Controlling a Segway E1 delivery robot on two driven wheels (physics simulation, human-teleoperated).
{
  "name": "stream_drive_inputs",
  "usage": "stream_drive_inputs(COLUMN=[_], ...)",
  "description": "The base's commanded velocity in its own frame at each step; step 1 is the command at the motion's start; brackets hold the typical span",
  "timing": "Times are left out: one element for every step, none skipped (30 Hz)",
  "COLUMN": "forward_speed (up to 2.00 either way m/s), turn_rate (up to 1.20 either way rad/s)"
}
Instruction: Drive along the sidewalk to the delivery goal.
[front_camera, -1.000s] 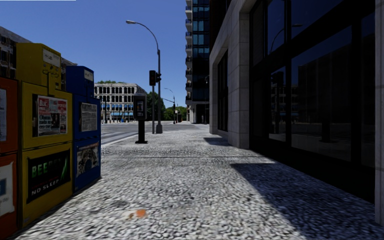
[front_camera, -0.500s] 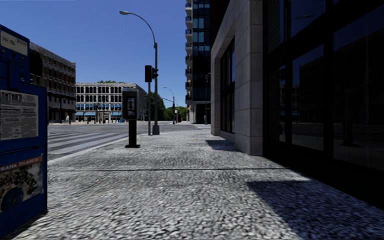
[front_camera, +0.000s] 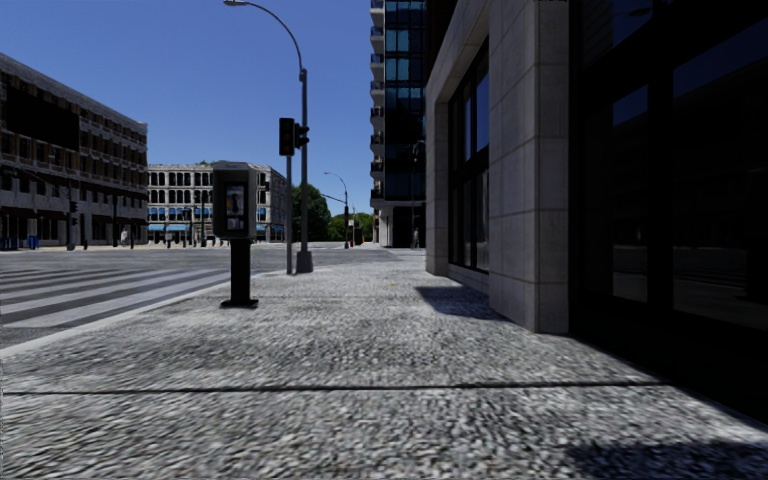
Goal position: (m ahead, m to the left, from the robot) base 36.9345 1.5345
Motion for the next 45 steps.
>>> stream_drive_inputs(forward_speed=[2.0,2.0,2.0,2.0,2.0,2.0,2.0,2.0,2.0,2.0,2.0,2.0,2.0,2.0,2.0,2.0,2.0,2.0,2.0,2.0,2.0,2.0,2.0,2.0,2.0,2.0,2.0,2.0,2.0,2.0,2.0,2.0,2.0,2.0,2.0,2.0,2.0,2.0,2.0,2.0,2.0,2.0,2.0,2.0,2.0], turn_rate=[0.0,0.0,0.0,0.0,0.0,0.0,0.0,0.0,0.0,0.0,0.0,0.0,0.0,0.0,0.0,0.0,0.0,0.0,0.0,0.0,0.0,0.0,0.0,0.0,0.0,0.0,0.0,0.0,0.0,0.0,0.0,0.0,0.0,0.0,0.0,0.0,0.0,0.0,0.0,0.0,0.0,0.0,0.0,0.0,0.0])
